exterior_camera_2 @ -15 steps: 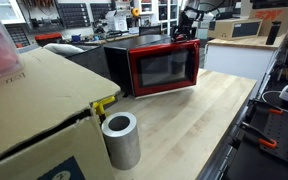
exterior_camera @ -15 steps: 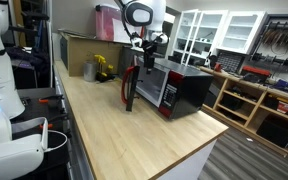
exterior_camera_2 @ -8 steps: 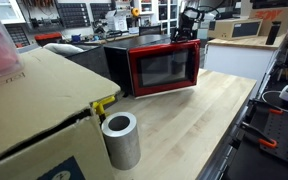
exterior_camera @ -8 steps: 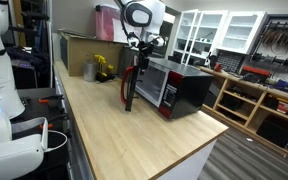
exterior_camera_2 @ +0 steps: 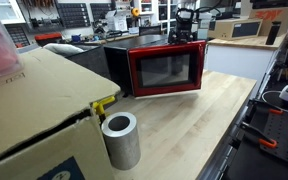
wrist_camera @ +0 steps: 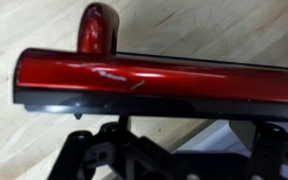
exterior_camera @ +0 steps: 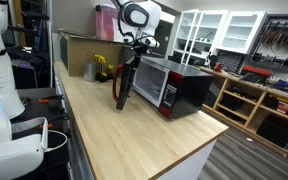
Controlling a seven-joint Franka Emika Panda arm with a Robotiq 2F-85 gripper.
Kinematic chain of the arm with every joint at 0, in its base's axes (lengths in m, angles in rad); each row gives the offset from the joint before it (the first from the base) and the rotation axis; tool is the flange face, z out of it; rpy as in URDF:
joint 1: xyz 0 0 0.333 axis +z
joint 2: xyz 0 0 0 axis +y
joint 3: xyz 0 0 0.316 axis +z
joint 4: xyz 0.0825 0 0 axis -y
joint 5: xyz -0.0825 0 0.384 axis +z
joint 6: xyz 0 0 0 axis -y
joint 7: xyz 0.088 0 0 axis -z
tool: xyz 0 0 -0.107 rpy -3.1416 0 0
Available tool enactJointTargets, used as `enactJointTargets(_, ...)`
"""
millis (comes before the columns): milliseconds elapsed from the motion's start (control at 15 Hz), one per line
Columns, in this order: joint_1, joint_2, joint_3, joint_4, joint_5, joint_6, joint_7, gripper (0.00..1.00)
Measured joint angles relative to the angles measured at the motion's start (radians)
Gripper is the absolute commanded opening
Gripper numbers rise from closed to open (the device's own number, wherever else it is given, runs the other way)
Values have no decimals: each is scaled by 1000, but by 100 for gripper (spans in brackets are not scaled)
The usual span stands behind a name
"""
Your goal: Open the microwave door
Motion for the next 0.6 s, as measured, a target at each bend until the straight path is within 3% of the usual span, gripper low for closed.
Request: enactJointTargets(600,106,-95,31,-111,-114,-39,474,100)
